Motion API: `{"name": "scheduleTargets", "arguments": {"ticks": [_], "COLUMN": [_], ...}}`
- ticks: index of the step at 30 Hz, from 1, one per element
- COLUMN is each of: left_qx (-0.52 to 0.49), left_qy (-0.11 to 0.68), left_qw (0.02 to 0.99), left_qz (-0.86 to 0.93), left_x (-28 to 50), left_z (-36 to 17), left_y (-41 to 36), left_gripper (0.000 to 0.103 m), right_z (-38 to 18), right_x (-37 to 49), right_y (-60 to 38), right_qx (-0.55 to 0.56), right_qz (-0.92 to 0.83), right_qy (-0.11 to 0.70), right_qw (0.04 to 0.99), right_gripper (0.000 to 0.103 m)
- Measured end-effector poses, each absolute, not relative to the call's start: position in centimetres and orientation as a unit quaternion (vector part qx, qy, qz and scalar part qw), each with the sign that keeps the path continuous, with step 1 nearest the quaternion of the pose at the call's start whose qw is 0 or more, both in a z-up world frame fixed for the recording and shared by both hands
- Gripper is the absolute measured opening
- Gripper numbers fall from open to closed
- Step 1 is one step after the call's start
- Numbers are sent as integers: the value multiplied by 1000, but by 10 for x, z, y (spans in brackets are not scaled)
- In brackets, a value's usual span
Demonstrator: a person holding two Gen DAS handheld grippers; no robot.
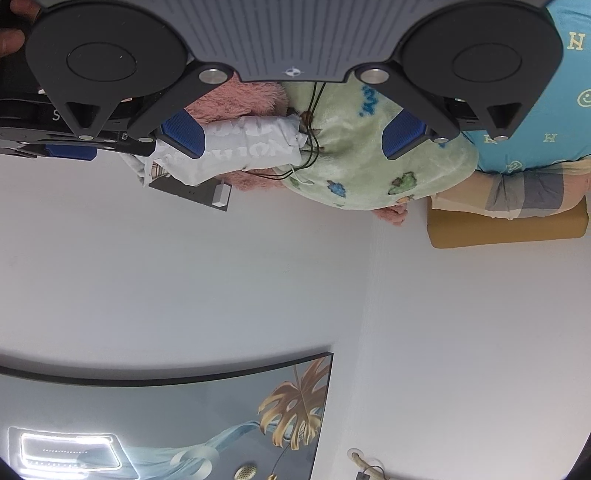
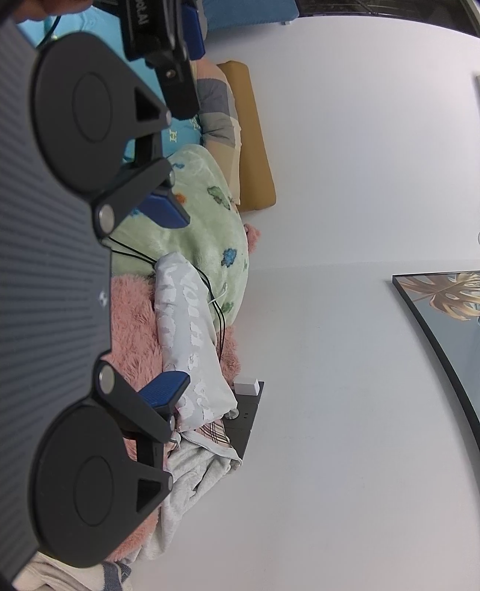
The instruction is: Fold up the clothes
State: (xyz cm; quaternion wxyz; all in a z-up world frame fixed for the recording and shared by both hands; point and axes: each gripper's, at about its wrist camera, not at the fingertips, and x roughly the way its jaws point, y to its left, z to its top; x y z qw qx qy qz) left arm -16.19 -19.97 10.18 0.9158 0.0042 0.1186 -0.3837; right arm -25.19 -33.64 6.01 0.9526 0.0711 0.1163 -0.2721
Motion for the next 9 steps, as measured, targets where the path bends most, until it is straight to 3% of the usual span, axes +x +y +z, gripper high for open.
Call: {"name": "scheduleTargets", "arguments": {"ticks": [9], "left_qx": [-5], "left_qy": [115], "left_qw": [921], "left_qz": [-371], "left_x": [-161], "left_z": [107], "left_y": [-188], "left_gripper": [103], "right_z": [64], "right_x": [-256], "right_y": [-333], "right_qx": [69], "right_qz": [-270], "right_qy": [116], "right_qw": [953], "right_gripper": [86]}}
